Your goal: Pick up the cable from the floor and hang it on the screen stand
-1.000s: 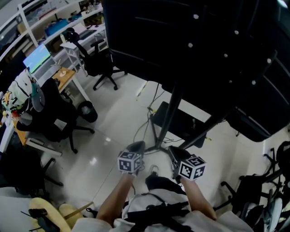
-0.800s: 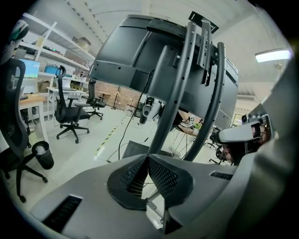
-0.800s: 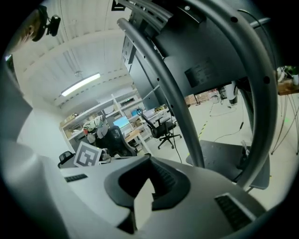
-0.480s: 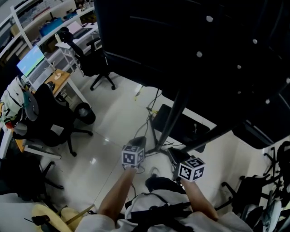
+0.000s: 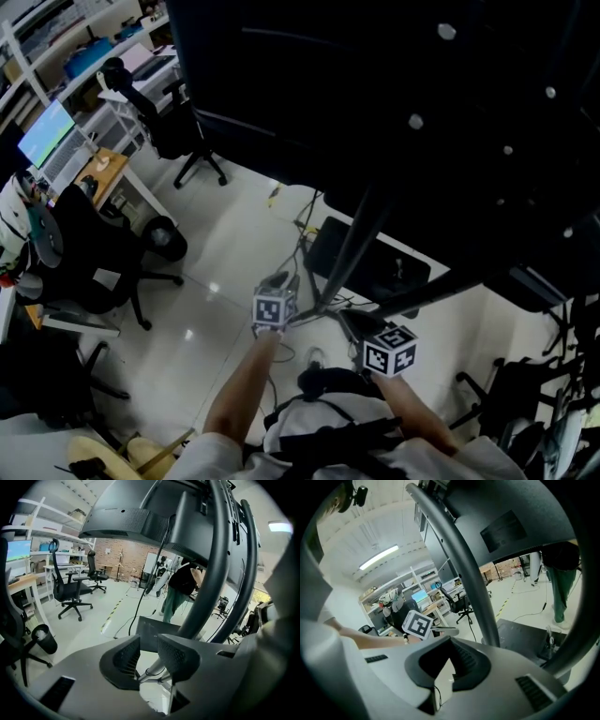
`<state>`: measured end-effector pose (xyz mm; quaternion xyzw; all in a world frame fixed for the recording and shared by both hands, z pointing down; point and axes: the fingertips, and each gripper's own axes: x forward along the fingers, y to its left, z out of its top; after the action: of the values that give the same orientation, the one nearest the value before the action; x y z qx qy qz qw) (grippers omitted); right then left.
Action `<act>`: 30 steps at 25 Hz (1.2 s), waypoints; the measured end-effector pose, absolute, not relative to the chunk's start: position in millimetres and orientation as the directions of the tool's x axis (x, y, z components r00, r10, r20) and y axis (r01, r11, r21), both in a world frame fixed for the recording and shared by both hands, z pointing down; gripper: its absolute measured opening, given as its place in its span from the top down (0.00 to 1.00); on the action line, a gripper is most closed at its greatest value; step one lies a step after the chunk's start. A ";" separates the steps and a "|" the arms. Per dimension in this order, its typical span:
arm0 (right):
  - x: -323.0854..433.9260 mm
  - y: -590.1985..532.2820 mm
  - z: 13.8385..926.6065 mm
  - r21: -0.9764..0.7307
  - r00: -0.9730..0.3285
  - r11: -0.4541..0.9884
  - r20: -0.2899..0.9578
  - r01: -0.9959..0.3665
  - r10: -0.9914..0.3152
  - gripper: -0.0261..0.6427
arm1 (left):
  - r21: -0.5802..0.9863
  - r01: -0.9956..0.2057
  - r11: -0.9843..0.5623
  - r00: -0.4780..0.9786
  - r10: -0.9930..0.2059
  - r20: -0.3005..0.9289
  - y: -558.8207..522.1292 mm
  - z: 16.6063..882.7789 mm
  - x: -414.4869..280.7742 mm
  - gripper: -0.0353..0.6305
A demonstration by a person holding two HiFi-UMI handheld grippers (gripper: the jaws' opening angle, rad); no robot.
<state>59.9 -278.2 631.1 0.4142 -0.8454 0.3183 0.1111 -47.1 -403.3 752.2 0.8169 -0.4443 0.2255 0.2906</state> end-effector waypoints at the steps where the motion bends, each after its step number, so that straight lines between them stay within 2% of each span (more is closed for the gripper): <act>1: 60.8 -281.3 633.1 -0.444 -0.631 0.454 0.455 -0.773 -0.629 0.95 | 0.273 -0.860 -0.431 0.499 -0.596 0.629 -408.5 756.6 -47.2 0.77; 25: 89.6 -310.5 664.9 -0.423 -0.595 0.421 0.510 -0.802 -0.621 0.95 | 0.193 -0.883 -0.428 0.418 -0.528 0.739 -489.1 862.3 -36.4 0.77; 28: 92.0 -312.3 664.4 -0.421 -0.589 0.415 0.508 -0.807 -0.629 0.95 | 0.186 -0.879 -0.439 0.416 -0.514 0.750 -493.3 869.1 -36.2 0.78; 30: 95.8 -311.7 666.5 -0.424 -0.583 0.405 0.513 -0.810 -0.629 0.95 | 0.182 -0.879 -0.441 0.411 -0.506 0.759 -494.5 873.3 -36.4 0.82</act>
<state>95.8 -311.7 666.5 0.4353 -0.8267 0.3290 0.1373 -36.4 -494.5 873.3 0.7869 -0.4400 0.3179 0.2935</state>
